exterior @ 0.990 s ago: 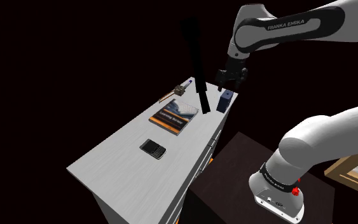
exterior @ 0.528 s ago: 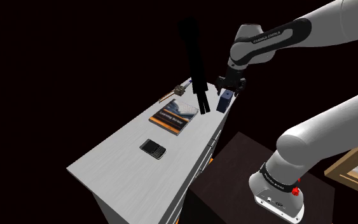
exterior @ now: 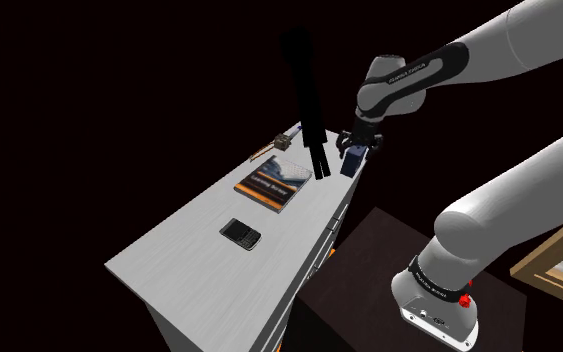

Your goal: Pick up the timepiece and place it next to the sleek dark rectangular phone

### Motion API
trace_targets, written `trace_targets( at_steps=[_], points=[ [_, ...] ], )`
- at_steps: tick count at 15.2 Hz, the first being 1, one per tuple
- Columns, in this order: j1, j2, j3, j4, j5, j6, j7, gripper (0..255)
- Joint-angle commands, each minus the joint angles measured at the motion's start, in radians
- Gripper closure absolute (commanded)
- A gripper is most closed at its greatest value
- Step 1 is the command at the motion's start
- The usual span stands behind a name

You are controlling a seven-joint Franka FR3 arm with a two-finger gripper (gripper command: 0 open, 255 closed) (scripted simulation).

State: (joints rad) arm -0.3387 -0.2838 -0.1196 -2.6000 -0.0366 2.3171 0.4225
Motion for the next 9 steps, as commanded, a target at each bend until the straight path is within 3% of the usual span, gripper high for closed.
trace_targets(
  at_steps=[1,8,9],
  points=[
    [0.001,0.012,0.000,-0.009,0.001,0.022,0.001,0],
    [0.001,0.013,0.000,-0.008,0.001,0.022,0.001,0],
    [0.001,0.013,0.000,-0.008,0.001,0.022,0.001,255]
  ],
)
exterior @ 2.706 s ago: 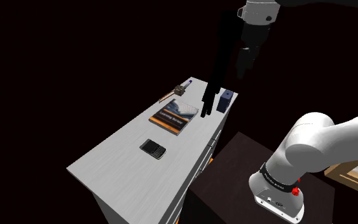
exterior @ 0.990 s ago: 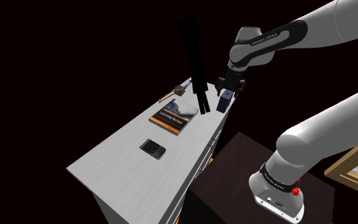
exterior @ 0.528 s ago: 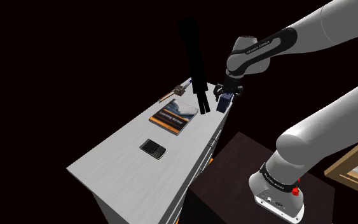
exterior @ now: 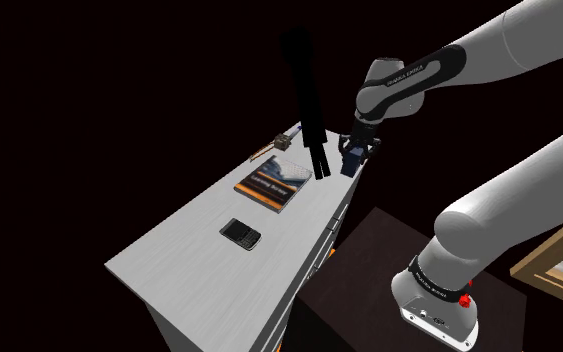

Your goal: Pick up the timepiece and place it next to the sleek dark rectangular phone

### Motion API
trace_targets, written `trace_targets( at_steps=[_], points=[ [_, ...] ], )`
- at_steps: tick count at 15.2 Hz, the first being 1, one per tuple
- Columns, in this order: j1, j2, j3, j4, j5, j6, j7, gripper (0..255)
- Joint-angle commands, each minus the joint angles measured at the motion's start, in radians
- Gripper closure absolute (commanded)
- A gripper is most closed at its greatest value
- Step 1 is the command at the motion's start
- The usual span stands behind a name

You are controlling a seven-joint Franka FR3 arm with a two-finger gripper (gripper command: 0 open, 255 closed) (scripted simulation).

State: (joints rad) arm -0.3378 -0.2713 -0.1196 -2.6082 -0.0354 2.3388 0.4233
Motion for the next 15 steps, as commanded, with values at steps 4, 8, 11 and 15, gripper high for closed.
trace_targets(
  at_steps=[4,8,11,15],
  points=[
    [0.000,0.000,0.000,0.000,0.000,0.000,0.000,255],
    [0.000,0.000,0.000,0.000,0.000,0.000,0.000,255],
    [0.000,-0.020,0.001,0.012,-0.001,-0.032,0.002,255],
    [-0.001,-0.056,0.004,0.039,-0.003,-0.095,0.004,255]
  ],
)
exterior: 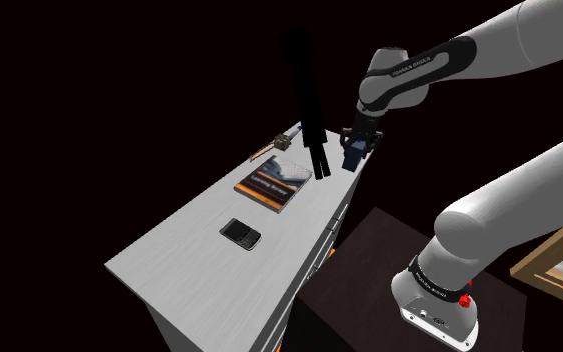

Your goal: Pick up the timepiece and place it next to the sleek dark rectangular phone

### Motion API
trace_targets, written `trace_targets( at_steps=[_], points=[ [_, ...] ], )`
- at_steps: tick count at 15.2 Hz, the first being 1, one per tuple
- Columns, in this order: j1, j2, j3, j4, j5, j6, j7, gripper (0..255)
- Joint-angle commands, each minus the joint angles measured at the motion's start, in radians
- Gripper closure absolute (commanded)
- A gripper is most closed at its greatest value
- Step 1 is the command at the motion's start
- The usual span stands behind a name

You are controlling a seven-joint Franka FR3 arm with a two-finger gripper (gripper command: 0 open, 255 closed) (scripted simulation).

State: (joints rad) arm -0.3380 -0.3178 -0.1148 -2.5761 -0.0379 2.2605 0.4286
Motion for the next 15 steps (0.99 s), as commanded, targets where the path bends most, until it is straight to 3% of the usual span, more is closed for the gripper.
trace_targets(
  at_steps=[1,15],
  points=[
    [-0.001,-0.017,0.000,0.014,-0.001,-0.032,-0.001,255],
    [-0.002,-0.103,0.009,0.138,-0.003,-0.241,0.004,255]
  ],
)
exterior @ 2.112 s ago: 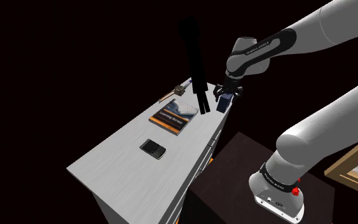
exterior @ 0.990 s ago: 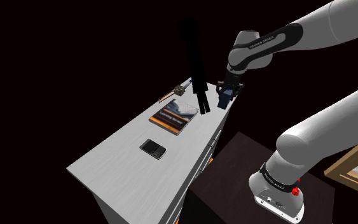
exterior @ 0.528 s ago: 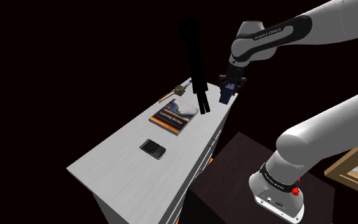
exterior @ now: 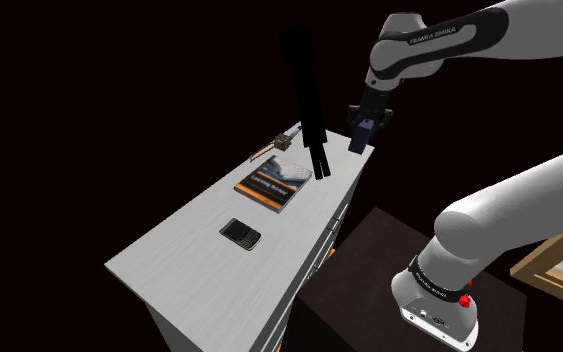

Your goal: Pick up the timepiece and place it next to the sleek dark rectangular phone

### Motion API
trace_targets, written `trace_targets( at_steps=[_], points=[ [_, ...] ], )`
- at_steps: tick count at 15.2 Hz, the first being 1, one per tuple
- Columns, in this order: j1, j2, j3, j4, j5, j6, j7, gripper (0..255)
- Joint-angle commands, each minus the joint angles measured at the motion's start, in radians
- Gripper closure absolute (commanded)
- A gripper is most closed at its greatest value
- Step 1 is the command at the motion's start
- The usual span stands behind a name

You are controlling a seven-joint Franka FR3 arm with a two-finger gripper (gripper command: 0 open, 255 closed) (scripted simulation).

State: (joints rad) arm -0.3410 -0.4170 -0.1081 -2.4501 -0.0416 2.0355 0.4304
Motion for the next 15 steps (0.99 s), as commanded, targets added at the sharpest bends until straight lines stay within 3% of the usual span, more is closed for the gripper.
trace_targets(
  at_steps=[1,13,15],
  points=[
    [0.001,-0.007,0.003,0.023,0.001,-0.030,0.002,255],
    [0.003,-0.036,0.009,0.160,0.003,-0.196,0.003,255],
    [0.018,-0.080,0.042,0.123,0.016,-0.204,0.047,255]
  ],
)
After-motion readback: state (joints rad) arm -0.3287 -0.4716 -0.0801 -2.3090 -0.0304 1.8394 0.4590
